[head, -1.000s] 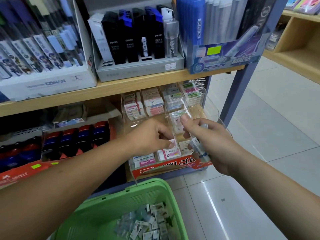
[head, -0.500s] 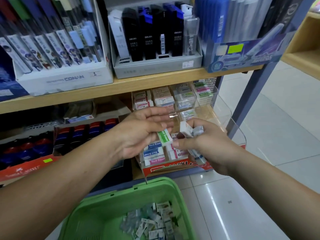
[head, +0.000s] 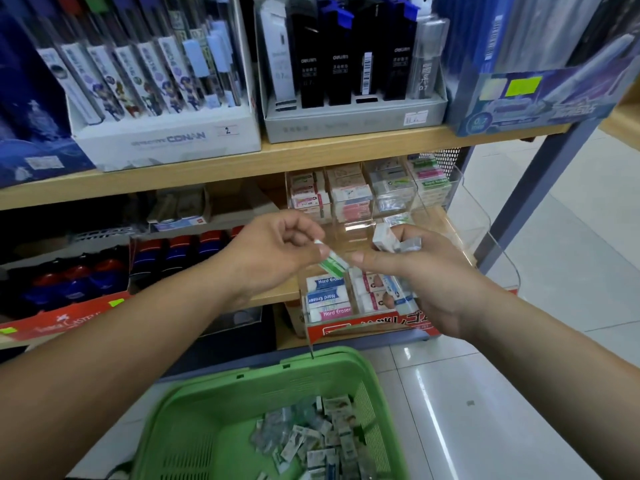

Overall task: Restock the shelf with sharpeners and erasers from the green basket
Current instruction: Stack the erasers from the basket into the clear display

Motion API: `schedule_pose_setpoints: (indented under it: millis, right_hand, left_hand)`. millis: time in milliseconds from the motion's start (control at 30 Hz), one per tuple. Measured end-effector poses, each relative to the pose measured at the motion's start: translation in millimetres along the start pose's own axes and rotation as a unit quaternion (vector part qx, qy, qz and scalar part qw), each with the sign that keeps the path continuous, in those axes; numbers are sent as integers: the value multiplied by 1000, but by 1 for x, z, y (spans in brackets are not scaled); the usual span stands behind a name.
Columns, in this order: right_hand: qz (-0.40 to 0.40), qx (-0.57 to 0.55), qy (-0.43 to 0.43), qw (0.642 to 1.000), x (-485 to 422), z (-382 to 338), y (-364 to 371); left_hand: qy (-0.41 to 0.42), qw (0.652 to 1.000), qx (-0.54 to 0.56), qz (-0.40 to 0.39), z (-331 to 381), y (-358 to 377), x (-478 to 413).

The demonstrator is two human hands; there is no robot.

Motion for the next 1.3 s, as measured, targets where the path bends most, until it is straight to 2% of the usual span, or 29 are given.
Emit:
schedule_pose_setpoints:
  millis: [133, 200, 267, 300, 400, 533, 600, 667, 733, 767, 833, 867, 900, 933, 1033, 1200, 1300]
  right_hand:
    - [5, -1, 6, 1000, 1, -3, 4]
    - [3, 0, 6, 1000, 2, -4, 7]
    - [-6, -1, 13, 1000, 5, -4, 10]
    - [-10, 0, 18, 1000, 6, -4, 11]
    - [-11, 0, 30, 999, 8, -3, 11]
    - [-30, 15, 47, 998, 4, 3, 12]
    - [-31, 19, 44, 998, 5, 0, 13]
    - [-25, 20, 54, 998, 6, 0, 15]
    - [-28, 2, 70, 997, 7, 0, 17]
    - [-29, 2, 75, 997, 8, -1, 18]
    - [-26, 24, 74, 997, 9, -2, 18]
    - [-25, 36, 71, 996, 9, -1, 19]
    - [-28, 43, 65, 997, 9, 0, 21]
    - [-32, 46, 62, 997, 8, 0, 23]
    - [-44, 32, 62, 997, 7, 0, 32]
    - [-91, -46, 52, 993, 4, 1, 35]
    - [-106, -63, 76, 990, 5, 10, 39]
  left_hand:
    - [65, 995, -40, 60, -20, -7, 3]
    - [98, 992, -55, 61, -26, 2, 7]
    - [112, 985, -120, 48, -30, 9, 9]
    - [127, 974, -182, 42, -29, 11, 10]
    - [189, 908, -374, 20, -16, 20, 14]
    - [188, 844, -502, 4, -9, 33, 14]
    - [163, 833, -529, -2, -8, 37, 13]
    - [135, 841, -524, -13, -10, 37, 12]
    - [150, 867, -474, -12, -8, 36, 11]
    - [156, 907, -392, -4, -5, 33, 13]
    - [97, 988, -117, -6, -3, 27, 18]
    - [50, 998, 20, -24, -4, 29, 21]
    - [25, 994, 96, -37, -2, 31, 24]
    - [26, 991, 123, -45, 1, 32, 25]
    - [44, 989, 138, -37, 6, 26, 26]
    - [-6, 980, 199, -22, -2, 7, 23]
    - [-27, 966, 258, -4, -7, -5, 22]
Point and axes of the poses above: each hand's wrist, its own x-axis away from the middle knuckle, its own y-axis out of the palm, z = x × y, the point moved 7 cm from there along -x, towards the middle knuckle, and after that the axes turned 12 degrees about x, right-handed, at the moved point
